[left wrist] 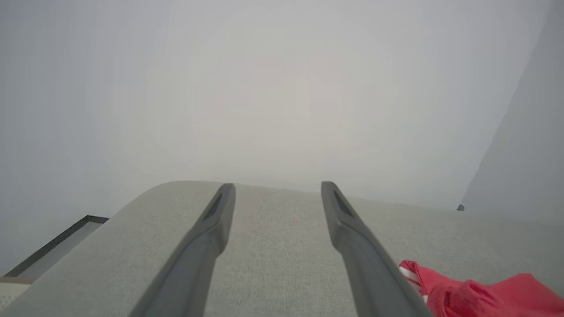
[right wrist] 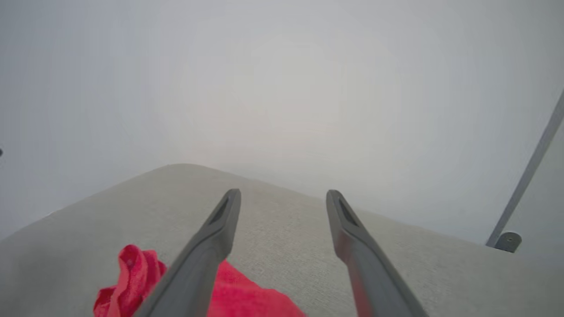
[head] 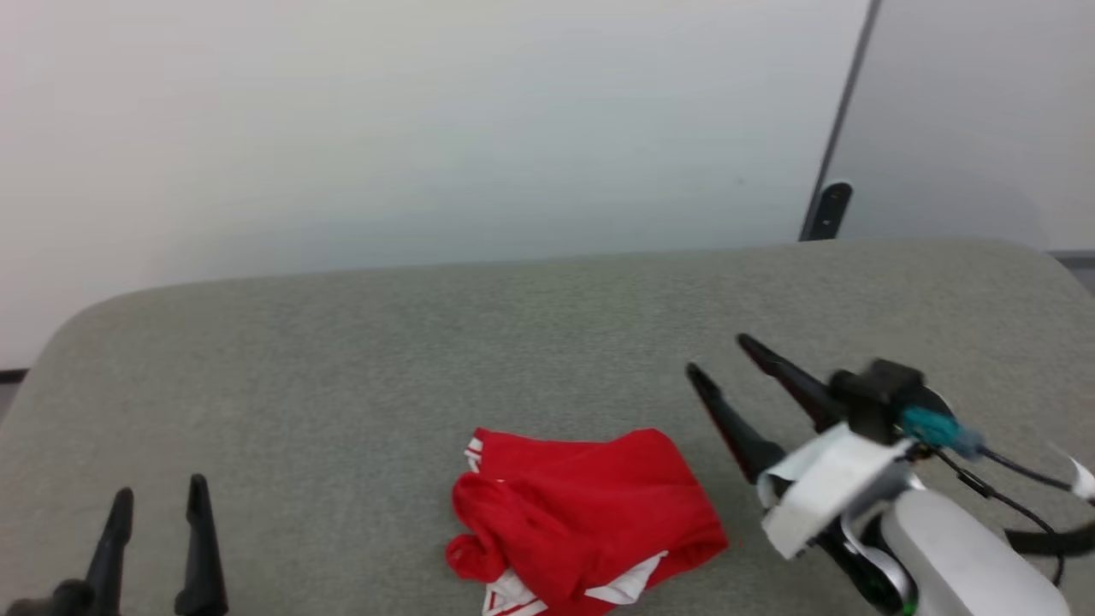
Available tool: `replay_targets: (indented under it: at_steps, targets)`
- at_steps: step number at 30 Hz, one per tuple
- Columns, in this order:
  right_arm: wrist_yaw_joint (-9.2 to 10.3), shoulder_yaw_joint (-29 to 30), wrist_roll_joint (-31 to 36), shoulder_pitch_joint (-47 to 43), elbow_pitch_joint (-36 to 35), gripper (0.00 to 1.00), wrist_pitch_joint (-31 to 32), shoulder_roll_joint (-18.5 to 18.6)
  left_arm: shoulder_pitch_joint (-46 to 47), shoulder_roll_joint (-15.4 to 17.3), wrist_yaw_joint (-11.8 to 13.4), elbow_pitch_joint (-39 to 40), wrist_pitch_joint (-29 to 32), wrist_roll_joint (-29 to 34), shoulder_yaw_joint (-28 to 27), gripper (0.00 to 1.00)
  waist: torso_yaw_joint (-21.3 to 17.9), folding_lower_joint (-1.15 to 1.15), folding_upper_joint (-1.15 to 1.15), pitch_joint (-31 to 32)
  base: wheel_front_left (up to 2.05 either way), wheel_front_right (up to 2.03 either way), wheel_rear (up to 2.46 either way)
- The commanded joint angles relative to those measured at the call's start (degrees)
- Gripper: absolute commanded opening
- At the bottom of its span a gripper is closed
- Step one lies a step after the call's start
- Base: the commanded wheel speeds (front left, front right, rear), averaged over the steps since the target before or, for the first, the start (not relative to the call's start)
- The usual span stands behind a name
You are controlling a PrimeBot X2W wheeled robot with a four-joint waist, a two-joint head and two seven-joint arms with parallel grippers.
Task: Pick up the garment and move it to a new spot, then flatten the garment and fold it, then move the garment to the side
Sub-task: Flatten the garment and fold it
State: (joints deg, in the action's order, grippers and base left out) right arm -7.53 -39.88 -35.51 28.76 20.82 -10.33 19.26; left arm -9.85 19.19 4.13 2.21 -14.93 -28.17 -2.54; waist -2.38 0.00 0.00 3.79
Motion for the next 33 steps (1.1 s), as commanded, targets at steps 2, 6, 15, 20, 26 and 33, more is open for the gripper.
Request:
replay_targets:
  at_steps: [2,6,15,20,26,33]
  targets:
    - [0.1,4.67,2.99,-3.78,0.76,1.0,-3.95,0.27,-2.21,-1.81,-0.54,1.58,-0.25,4.37,-0.77,1.0,-2.65,0.0,0.0,-0.35,0.0,0.0,0.0]
    - [0.1,12.1,10.01,-8.26,-0.23,1.0,-4.86,0.03,-3.08,-3.26,-2.32,1.51,-0.27,8.18,-1.07,1.0,-3.24,0.0,0.0,-0.28,0.0,0.0,0.0]
    - [0.1,24.53,15.64,-20.21,-5.15,1.0,-4.89,-3.99,-4.62,-7.11,-5.24,1.26,-0.29,11.53,-4.51,1.0,-2.97,0.0,0.0,0.54,0.0,0.0,0.0]
    - [0.1,28.96,17.12,-23.88,-6.5,1.0,-4.89,-5.27,-6.17,-8.55,-6.68,0.96,-0.29,13.69,-7.11,1.0,-3.04,0.0,0.0,0.99,0.0,0.0,0.0]
    - [0.1,30.33,18.65,-25.46,-6.97,1.0,-4.9,-6.42,-6.27,-10.12,-8.26,0.5,-0.29,15.57,-8.78,1.0,-2.86,0.0,0.0,0.95,0.0,0.0,0.0]
    - [0.1,31.28,19.58,-25.82,-6.81,1.0,-4.9,-6.97,-5.32,-11.8,-9.64,0.44,-0.29,17.28,-9.36,1.0,-2.41,0.0,0.0,0.89,0.0,0.0,0.0]
